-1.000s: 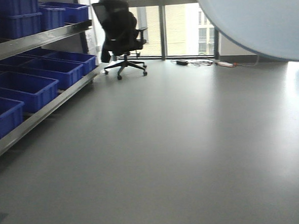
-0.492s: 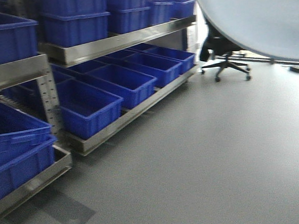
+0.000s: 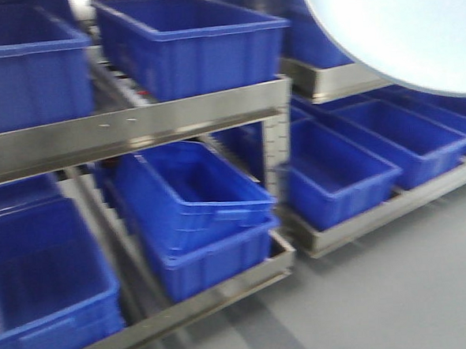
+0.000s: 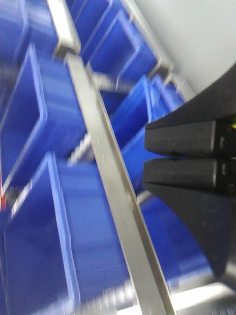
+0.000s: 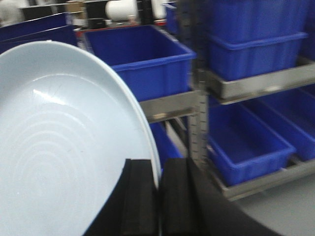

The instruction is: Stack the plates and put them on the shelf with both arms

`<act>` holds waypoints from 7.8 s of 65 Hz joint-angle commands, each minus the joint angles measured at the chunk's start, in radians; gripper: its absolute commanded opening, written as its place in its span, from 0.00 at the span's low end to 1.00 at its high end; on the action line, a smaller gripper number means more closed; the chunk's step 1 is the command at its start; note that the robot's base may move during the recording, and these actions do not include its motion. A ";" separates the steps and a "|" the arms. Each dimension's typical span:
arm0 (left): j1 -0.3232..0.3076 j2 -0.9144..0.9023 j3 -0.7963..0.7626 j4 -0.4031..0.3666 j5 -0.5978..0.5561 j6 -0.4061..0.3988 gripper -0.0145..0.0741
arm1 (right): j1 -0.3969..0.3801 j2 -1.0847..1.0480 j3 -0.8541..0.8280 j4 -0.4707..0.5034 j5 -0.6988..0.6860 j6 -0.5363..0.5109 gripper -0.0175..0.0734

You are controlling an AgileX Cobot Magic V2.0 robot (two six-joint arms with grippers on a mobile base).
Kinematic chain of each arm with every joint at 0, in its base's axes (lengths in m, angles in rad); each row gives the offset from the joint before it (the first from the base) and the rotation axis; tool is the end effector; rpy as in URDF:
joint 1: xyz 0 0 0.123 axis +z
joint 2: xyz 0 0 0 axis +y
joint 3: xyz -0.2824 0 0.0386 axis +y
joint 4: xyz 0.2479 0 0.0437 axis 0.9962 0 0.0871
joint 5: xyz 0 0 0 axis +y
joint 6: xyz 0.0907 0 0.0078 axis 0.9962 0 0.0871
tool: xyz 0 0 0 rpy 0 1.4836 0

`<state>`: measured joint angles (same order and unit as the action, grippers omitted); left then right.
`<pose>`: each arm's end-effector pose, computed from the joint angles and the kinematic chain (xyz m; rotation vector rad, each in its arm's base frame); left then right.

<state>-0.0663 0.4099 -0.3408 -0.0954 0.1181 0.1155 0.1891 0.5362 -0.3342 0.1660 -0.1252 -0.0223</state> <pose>0.0970 -0.0075 0.2883 0.0812 1.6685 -0.0438 0.1178 0.0207 0.2942 -0.0203 1.5672 0.2449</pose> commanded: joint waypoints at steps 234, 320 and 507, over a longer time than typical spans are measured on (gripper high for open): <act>0.002 0.007 -0.029 -0.001 -0.081 -0.001 0.26 | 0.008 0.405 -0.318 -0.014 0.027 -0.250 0.25; 0.002 0.007 -0.029 -0.001 -0.081 -0.001 0.26 | -0.139 -0.470 0.215 -0.036 0.161 -0.106 0.25; 0.021 -0.437 0.353 0.062 -0.170 -0.014 0.26 | -0.141 -0.566 0.364 -0.114 0.131 -0.044 0.25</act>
<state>-0.0498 -0.0049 0.0078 -0.0347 0.0311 0.1120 0.0536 -0.0109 0.0299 0.0613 0.0939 -0.0643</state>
